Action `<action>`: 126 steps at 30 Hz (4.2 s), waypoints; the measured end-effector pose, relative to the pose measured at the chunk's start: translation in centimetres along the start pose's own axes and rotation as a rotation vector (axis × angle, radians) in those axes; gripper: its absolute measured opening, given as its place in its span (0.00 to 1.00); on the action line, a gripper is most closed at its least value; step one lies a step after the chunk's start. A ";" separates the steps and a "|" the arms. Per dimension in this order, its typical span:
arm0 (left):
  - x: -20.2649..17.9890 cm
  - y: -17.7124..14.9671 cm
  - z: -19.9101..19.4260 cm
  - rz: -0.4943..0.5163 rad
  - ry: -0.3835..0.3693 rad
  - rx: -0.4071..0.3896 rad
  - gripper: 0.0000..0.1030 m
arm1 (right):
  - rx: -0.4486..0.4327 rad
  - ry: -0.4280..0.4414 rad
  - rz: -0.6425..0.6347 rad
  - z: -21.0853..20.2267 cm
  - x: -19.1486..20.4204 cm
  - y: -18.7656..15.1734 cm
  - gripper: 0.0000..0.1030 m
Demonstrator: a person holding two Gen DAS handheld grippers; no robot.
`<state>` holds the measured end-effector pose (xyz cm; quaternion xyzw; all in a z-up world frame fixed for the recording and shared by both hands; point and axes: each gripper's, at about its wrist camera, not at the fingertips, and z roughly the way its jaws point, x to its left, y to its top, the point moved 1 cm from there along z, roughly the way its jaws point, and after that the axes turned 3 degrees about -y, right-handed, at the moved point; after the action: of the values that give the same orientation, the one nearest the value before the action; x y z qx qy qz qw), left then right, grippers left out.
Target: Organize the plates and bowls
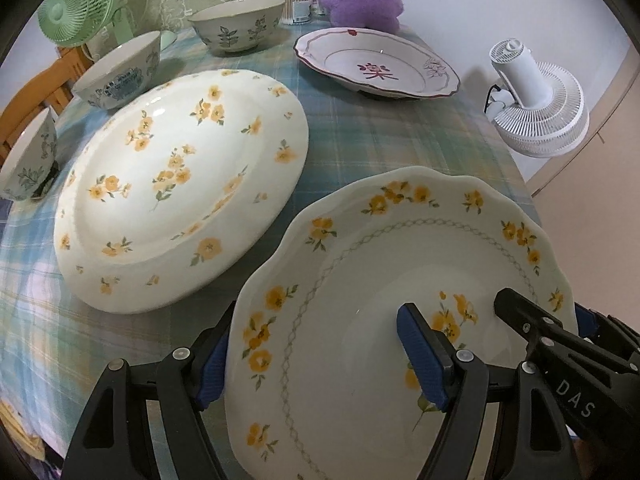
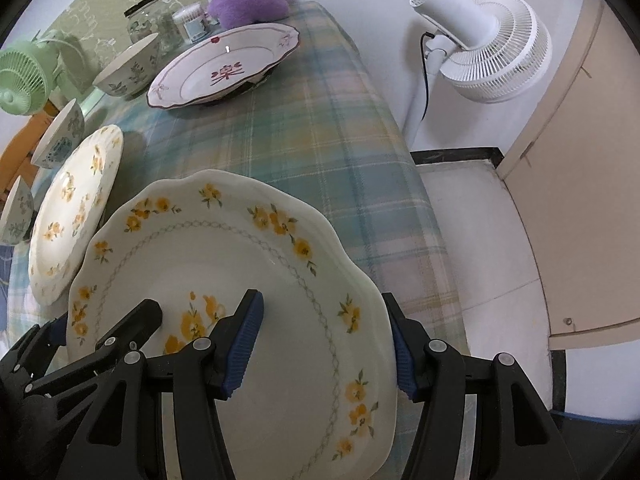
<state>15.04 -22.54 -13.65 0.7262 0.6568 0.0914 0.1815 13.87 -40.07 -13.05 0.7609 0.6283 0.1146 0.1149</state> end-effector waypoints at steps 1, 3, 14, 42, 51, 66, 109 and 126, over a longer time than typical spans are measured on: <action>0.0 0.0 -0.2 0.000 0.006 -0.003 0.77 | 0.003 -0.003 -0.006 -0.1 0.1 0.0 0.61; 0.4 -0.1 -0.6 -0.006 0.005 -0.008 0.78 | 0.006 0.000 -0.014 -0.2 0.1 0.0 0.62; 2.0 -0.2 -4.3 -0.003 -0.001 -0.065 0.90 | -0.099 -0.046 -0.014 -4.6 0.9 -0.3 0.75; 15.2 -0.3 -12.6 0.042 -0.024 -0.243 0.93 | -0.314 -0.039 0.002 -13.4 14.6 -2.5 0.76; 19.0 0.3 -12.6 0.078 -0.044 -0.245 0.95 | -0.319 -0.031 0.015 -13.1 19.6 -2.6 0.81; 18.7 5.7 -8.2 0.001 -0.014 -0.224 0.95 | -0.318 -0.005 -0.041 -9.4 20.5 3.4 0.81; 19.1 7.9 1.1 -0.036 0.048 -0.065 0.78 | -0.108 0.018 -0.101 2.4 22.4 8.5 0.68; 21.8 4.1 -1.0 -0.038 0.068 -0.062 0.75 | -0.095 0.038 -0.172 0.9 25.1 4.1 0.58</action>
<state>21.09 -1.20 -13.42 0.7043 0.6730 0.1329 0.1828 22.63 -16.22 -11.83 0.6955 0.6872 0.1485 0.1483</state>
